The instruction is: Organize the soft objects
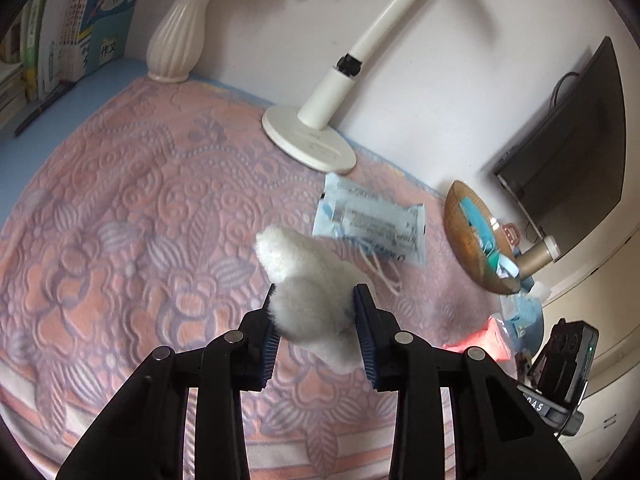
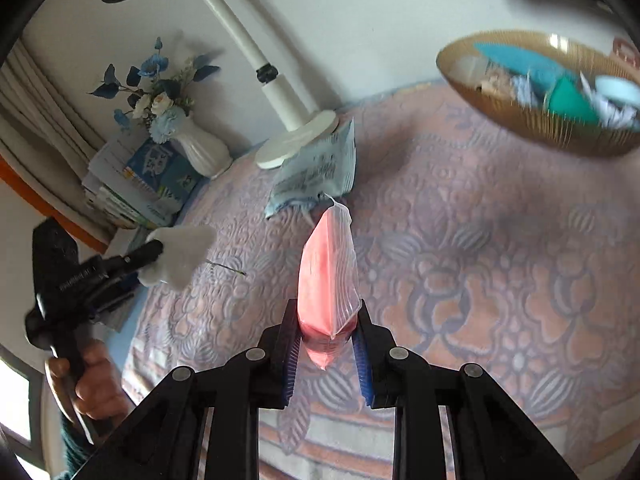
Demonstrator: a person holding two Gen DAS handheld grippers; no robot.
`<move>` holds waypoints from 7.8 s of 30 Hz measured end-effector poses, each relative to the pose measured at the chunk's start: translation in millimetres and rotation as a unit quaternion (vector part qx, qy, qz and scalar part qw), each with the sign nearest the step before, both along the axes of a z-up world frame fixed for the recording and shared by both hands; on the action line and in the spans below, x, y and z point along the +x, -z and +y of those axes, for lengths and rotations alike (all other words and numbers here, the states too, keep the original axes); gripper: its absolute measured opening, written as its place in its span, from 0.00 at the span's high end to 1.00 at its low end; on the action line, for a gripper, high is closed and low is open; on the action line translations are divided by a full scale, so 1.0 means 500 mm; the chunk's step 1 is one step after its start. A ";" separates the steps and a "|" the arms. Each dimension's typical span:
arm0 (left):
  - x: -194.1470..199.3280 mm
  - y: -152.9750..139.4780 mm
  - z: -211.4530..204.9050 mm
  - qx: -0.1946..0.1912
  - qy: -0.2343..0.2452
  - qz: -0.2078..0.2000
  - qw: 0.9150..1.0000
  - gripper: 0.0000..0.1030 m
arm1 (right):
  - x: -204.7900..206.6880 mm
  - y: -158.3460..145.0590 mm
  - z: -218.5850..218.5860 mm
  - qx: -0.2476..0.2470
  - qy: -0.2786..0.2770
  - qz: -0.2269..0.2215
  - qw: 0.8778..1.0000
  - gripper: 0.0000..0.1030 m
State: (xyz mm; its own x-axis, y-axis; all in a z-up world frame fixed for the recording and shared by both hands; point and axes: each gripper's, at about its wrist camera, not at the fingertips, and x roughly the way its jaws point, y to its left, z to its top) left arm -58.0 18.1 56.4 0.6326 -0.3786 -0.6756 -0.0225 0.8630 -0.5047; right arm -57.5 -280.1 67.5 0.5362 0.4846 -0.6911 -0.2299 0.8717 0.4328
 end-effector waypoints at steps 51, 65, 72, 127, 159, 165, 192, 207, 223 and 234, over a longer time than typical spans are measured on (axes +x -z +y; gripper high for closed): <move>-0.088 0.031 -0.165 0.204 0.352 -0.006 0.914 0.01 | -0.032 0.074 -0.046 -0.042 0.087 0.060 0.993 0.22; -0.024 0.069 -0.175 0.308 0.243 -0.007 0.920 0.38 | -0.037 0.088 -0.004 -0.123 0.129 0.012 0.984 0.40; -0.071 0.031 -0.146 0.259 0.214 -0.041 0.941 0.45 | -0.053 0.088 -0.041 -0.094 0.154 0.000 0.984 0.61; 0.023 -0.313 -0.244 0.196 0.090 -0.156 0.964 0.01 | 0.039 -0.197 -0.249 -0.031 0.257 -0.064 0.964 0.06; 0.030 0.061 -0.113 0.274 0.001 -0.018 0.962 0.01 | 0.078 0.094 0.031 -0.197 0.136 0.012 0.971 0.06; 0.032 0.063 -0.109 0.270 0.002 -0.014 0.963 0.01 | 0.077 0.094 0.029 -0.196 0.135 0.014 0.971 0.06; 0.047 -0.009 -0.038 0.207 -0.036 -0.020 0.978 0.01 | 0.143 -0.002 0.132 -0.201 0.051 -0.009 0.978 0.06; 0.017 -0.010 0.085 0.160 -0.095 -0.042 0.982 0.01 | 0.259 0.020 0.218 -0.062 -0.025 0.069 0.995 0.06; 0.101 -0.052 -0.017 0.097 0.006 0.004 0.995 0.01 | 0.101 -0.030 0.231 -0.081 -0.153 0.010 0.985 0.12; 0.240 0.014 -0.163 0.163 -0.029 0.033 0.986 0.02 | 0.278 -0.014 0.098 -0.139 0.016 0.010 0.990 0.37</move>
